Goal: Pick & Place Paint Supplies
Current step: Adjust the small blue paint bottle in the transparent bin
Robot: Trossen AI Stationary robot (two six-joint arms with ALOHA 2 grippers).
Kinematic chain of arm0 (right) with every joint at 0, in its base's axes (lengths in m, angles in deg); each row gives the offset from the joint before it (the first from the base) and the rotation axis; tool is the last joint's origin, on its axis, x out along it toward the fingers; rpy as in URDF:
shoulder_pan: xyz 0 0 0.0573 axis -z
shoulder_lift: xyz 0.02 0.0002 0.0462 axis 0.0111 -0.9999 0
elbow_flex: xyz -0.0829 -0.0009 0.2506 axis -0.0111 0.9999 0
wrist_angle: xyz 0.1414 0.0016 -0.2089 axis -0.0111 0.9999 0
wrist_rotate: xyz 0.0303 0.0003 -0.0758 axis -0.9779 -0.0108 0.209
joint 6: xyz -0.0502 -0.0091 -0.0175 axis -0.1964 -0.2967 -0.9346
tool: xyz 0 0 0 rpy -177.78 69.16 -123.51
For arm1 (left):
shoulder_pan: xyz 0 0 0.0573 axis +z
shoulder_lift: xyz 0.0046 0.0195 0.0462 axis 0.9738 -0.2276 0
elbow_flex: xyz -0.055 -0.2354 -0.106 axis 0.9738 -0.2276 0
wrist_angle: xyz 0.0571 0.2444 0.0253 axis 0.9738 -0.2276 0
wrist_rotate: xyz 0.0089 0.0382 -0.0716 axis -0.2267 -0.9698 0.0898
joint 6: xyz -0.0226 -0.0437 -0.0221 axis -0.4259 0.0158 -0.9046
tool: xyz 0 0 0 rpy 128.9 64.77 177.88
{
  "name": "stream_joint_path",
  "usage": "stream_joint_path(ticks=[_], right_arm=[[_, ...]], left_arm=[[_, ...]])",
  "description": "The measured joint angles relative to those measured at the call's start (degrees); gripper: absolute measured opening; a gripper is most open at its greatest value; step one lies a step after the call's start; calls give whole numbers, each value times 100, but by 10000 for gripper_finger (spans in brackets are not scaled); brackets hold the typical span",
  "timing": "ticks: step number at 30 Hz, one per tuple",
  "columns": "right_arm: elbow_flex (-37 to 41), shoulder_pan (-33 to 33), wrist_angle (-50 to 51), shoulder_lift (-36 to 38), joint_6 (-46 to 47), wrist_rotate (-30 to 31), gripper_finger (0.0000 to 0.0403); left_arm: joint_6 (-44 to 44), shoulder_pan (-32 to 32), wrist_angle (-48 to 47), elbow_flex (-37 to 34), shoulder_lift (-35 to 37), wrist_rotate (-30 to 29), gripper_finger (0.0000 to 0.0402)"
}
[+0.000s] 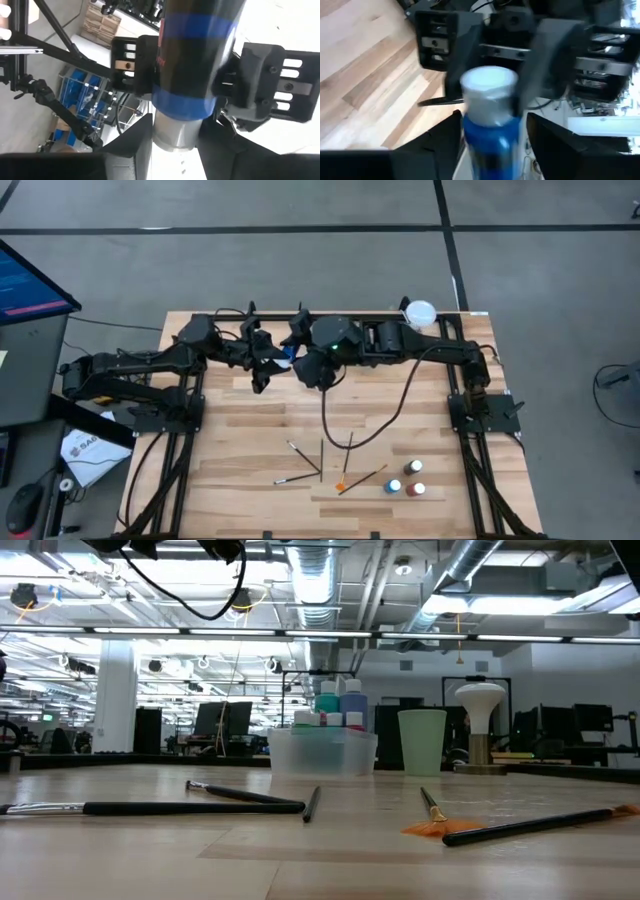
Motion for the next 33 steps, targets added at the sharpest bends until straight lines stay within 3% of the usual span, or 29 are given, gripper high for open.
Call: stream_joint_path(ticks=[7, 12, 19, 21, 28, 33], right_arm=[[8, 0, 19, 3, 91, -7, 112], [12, 25, 1, 30, 685, -79, 111], [14, 410, -100, 236, 1803, -945, 111], [18, 568, -29, 449, 2065, -1456, 111], [1, 1136, -81, 800, 2977, -2989, 111], [-23, 1399, 161, 840, 3351, -3316, 111]], left_arm=[[2, 0, 35, 4, 7, 32, 130], [92, 91, 91, 6, 9, 25, 135], [822, 363, 711, 9, -1, -194, 139], [1136, 400, 930, 0, 14, -147, 138], [3385, 539, 1542, 0, 65, -120, 138], [5841, 562, 1663, 26, 286, -109, 149]])
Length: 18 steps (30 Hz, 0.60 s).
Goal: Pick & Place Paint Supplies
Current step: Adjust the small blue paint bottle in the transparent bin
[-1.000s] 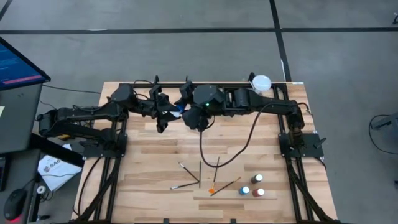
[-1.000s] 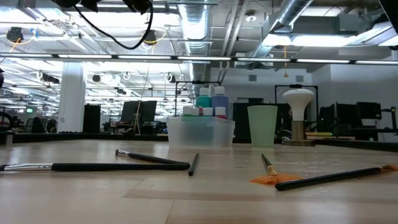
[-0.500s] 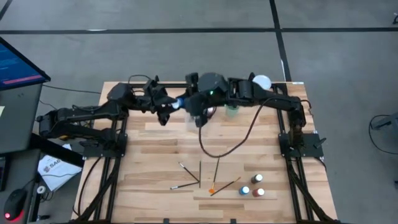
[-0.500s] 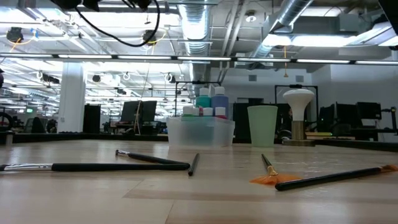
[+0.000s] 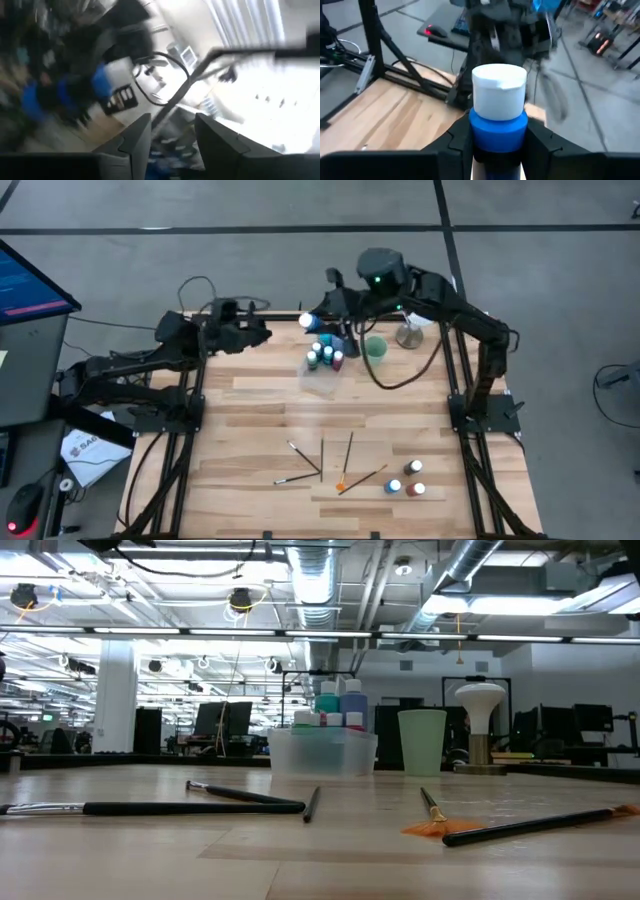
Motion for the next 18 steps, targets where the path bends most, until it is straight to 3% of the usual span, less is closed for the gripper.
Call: stream_joint_path(ticks=[4, 11, 18], right_arm=[[24, 111, 386, -149, 80, -103, 111], [22, 308, 1127, -551, 174, -72, 111], [24, 448, 1905, -1171, 172, 243, 111]], left_arm=[[2104, 27, -567, 0, 253, 156, 154], [4316, 441, -3736, -7, 701, -572, 154], [5113, 462, -4154, 6, 665, -890, 164]])
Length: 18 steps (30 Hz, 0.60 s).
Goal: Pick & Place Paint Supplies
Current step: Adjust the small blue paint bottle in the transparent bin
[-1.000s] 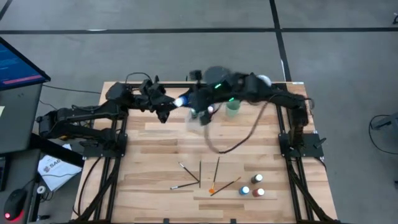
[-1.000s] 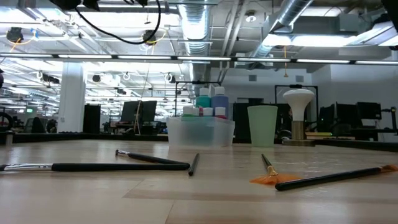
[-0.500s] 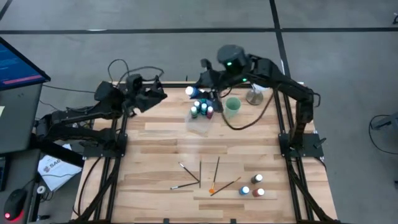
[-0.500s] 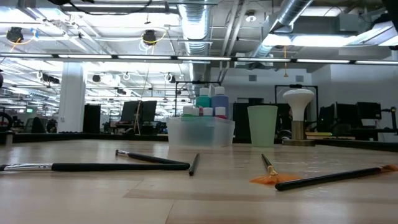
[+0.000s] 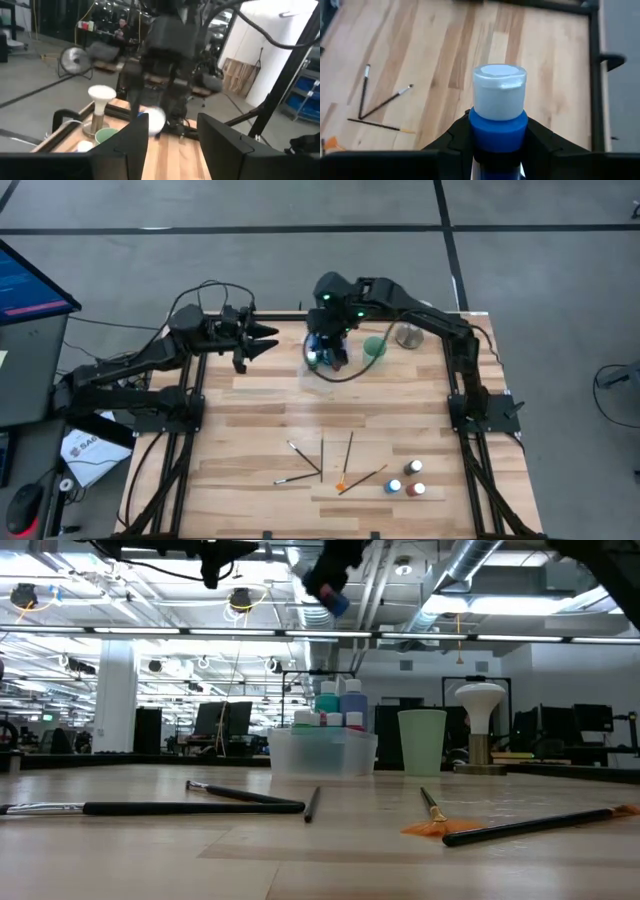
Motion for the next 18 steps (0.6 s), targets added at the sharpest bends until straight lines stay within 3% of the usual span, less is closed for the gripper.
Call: stream_joint_path(ticks=[8, 18], right_arm=[[0, -73, -37, -566, -2, 62, 111], [6, -157, -186, -888, -72, 157, 115]], left_arm=[[199, -32, -1031, -11, -482, 258, 207], [940, -179, -1100, -4, -1056, 258, 236]])
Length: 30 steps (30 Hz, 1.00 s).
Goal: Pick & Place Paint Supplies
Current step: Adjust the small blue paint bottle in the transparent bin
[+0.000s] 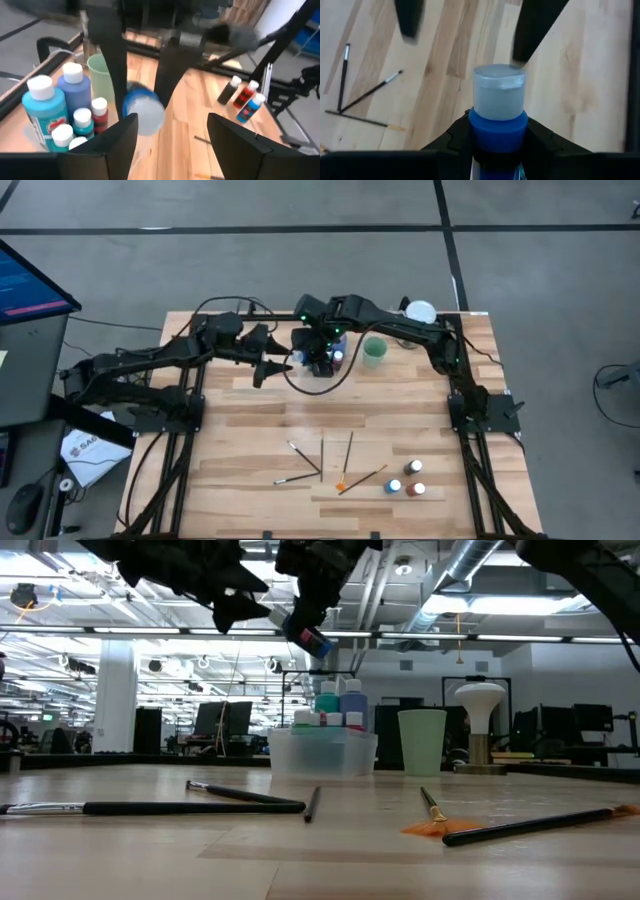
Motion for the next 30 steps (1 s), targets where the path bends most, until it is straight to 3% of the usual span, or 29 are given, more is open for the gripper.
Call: stream_joint_path(ticks=[13, 30], right_arm=[[-20, 37, -132, -46, -39, -25, 113], [-4, -57, -295, -85, -34, -15, 113]], left_arm=[[584, 3, 14, 2, -51, -615, 237], [653, -245, -23, -2, -353, -568, 237]])
